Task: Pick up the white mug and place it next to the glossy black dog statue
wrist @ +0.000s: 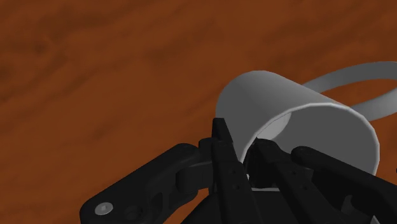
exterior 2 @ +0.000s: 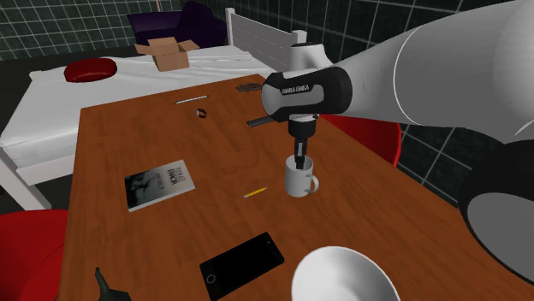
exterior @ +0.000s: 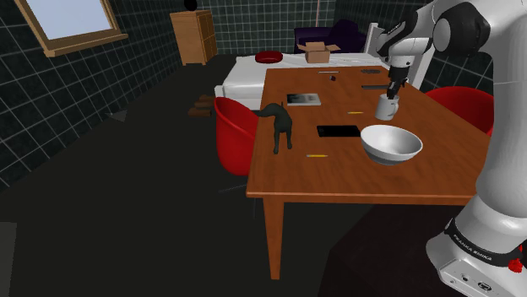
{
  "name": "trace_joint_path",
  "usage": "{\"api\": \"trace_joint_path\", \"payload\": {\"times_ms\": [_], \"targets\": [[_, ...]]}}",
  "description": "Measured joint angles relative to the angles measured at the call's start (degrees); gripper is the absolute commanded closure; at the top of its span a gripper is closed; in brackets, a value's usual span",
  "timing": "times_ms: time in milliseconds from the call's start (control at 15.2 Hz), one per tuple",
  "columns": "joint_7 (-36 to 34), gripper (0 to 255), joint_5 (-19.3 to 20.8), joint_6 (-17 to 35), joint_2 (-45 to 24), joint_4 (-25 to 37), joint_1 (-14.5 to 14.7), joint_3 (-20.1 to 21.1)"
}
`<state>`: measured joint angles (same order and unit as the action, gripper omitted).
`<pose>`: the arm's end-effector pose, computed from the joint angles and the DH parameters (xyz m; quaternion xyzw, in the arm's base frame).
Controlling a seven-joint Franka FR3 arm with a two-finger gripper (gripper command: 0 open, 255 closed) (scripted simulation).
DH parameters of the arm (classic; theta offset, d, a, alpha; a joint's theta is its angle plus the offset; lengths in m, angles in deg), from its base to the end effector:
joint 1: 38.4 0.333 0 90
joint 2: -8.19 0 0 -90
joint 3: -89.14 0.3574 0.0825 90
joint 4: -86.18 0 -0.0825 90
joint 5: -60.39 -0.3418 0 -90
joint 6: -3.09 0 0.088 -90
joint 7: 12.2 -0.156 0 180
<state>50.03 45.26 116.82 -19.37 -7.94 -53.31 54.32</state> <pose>0.4687 -0.4348 0.3783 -0.9967 -0.0762 0.0251 0.0105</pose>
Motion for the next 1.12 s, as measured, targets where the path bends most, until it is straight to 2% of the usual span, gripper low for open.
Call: {"api": "trace_joint_path", "payload": {"times_ms": [726, 1122], "targets": [[-0.9, 255, 1.6, -5.5, 2.4, 3.5, 0.3, -0.9], [-1.3, 255, 2.1, -10.2, 2.9, 7.8, -0.1, -1.2]]}}
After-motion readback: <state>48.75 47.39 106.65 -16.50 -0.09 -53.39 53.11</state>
